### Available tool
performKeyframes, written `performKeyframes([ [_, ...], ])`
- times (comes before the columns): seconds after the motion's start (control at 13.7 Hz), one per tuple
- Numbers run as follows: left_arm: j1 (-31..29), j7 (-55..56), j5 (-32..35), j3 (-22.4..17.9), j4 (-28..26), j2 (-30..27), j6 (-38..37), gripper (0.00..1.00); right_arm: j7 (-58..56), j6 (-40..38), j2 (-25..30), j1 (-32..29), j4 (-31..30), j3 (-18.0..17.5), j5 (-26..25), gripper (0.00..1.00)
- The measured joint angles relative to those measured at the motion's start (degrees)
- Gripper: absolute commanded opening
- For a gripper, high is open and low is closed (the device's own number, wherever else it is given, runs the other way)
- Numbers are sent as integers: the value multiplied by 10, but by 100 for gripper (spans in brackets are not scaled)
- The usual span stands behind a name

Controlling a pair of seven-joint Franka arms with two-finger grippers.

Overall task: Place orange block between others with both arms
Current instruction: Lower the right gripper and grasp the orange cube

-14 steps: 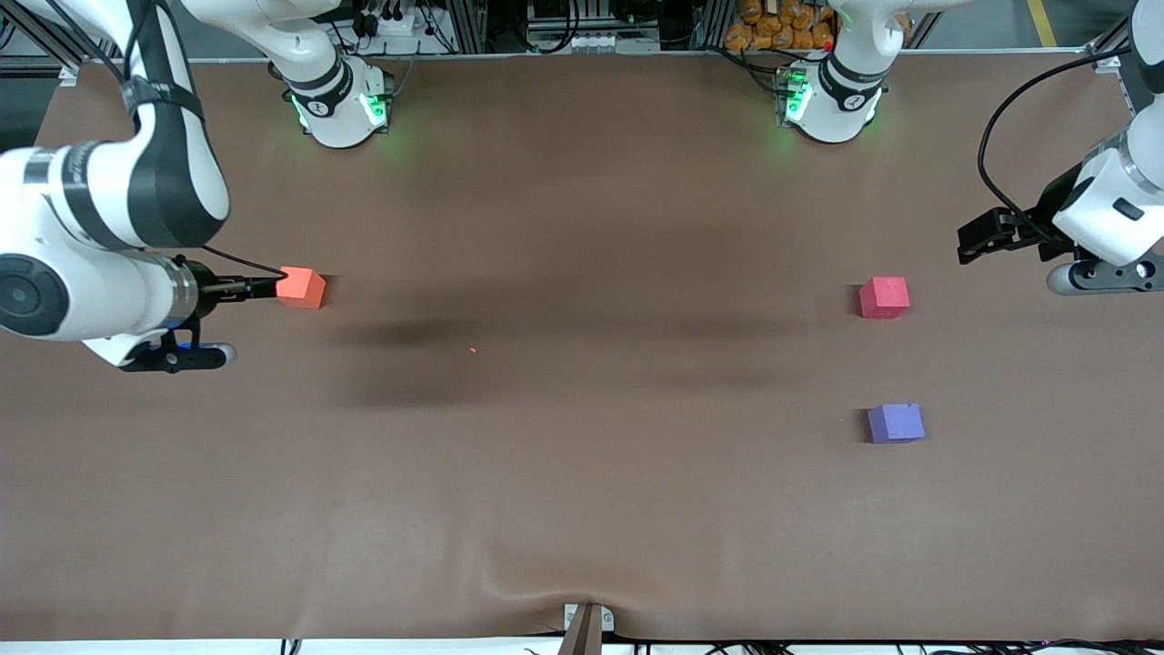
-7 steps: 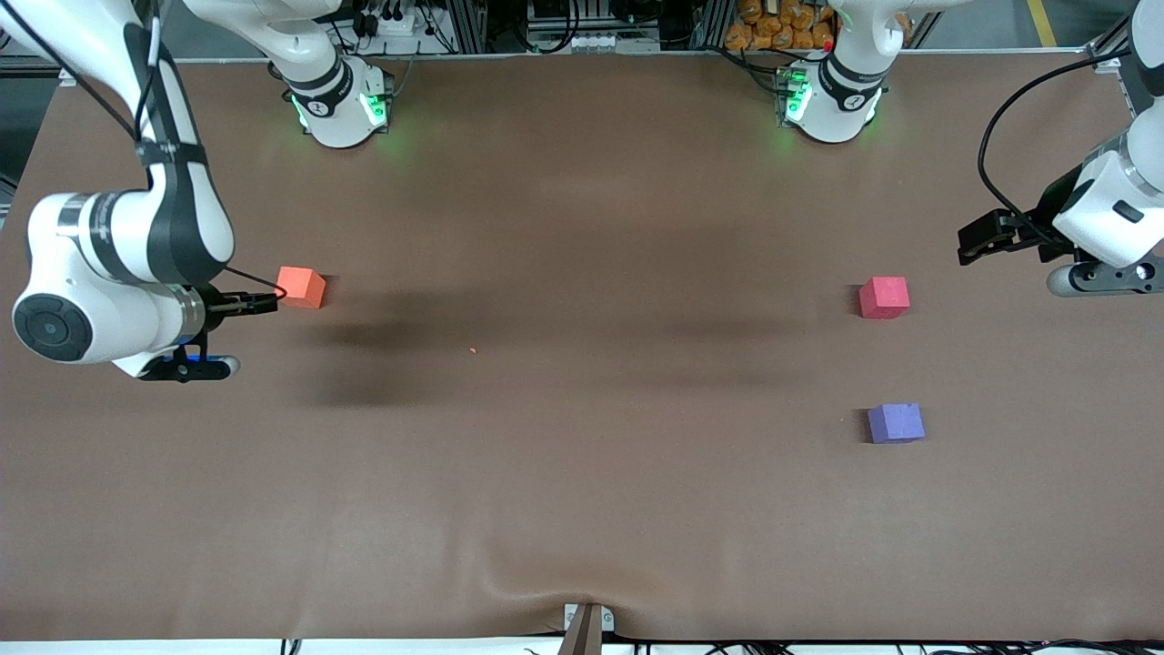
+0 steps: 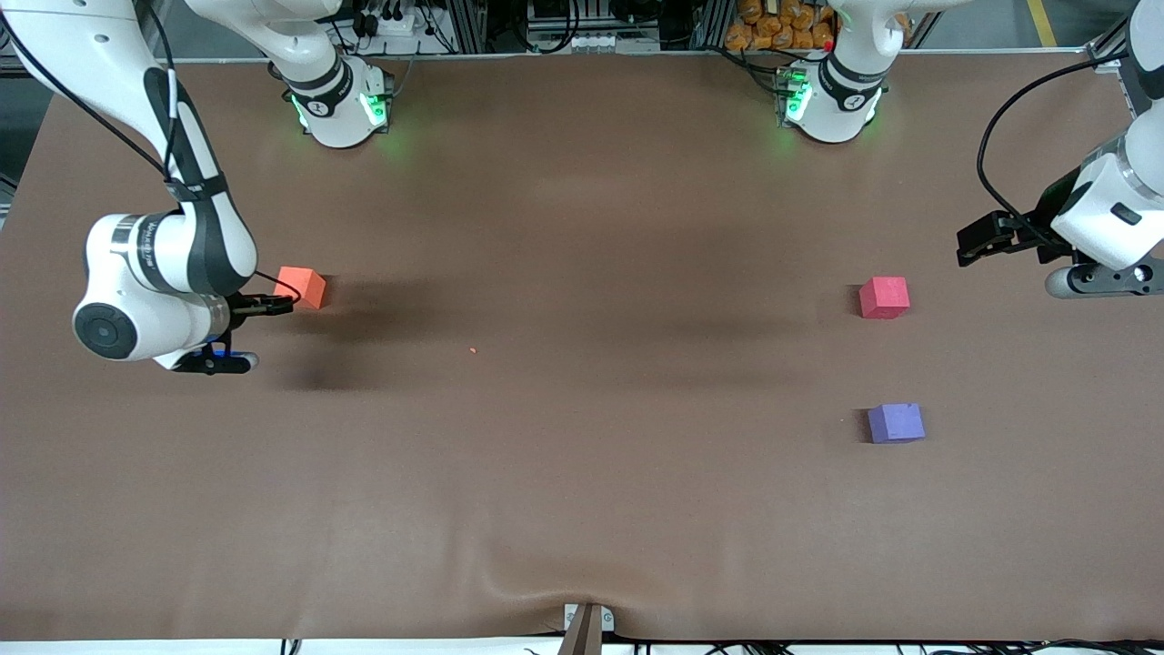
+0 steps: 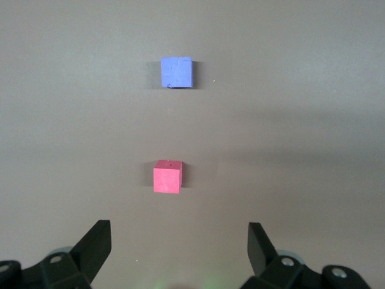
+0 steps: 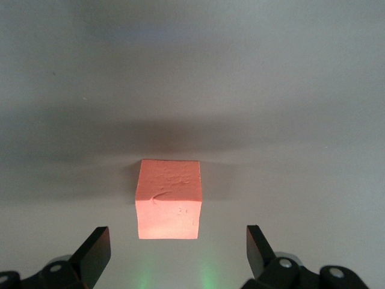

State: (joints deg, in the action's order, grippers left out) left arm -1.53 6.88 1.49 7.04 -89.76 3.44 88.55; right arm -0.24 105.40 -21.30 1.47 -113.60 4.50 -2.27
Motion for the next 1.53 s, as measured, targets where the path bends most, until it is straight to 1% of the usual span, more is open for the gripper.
performKeyframes([
  [0.44,0,0,0,0,-1,0,1,100,0,23,-52,-10,-4,0,3,100],
  [0.66,0,0,0,0,-1,0,2,100,0,39,-58,-10,-18,0,25,100],
  [0.95,-1,0,0,0,-1,0,2,100,0,49,-59,-10,-35,-1,33,100],
  [1.02,-1,0,0,0,-1,0,2,100,0,54,-59,-10,-40,-2,33,74],
  [1.09,-1,0,0,-1,-1,0,2,100,0,62,-59,-10,-45,-2,34,41],
  [1.17,-1,0,0,-1,-1,0,2,100,0,67,-59,-10,-48,-2,37,18],
  [1.24,-1,0,0,-1,-1,0,2,100,0,69,-59,-10,-49,-3,42,0],
  [1.53,-1,0,0,-1,-1,0,2,100,0,70,-57,-8,-49,-3,44,0],
])
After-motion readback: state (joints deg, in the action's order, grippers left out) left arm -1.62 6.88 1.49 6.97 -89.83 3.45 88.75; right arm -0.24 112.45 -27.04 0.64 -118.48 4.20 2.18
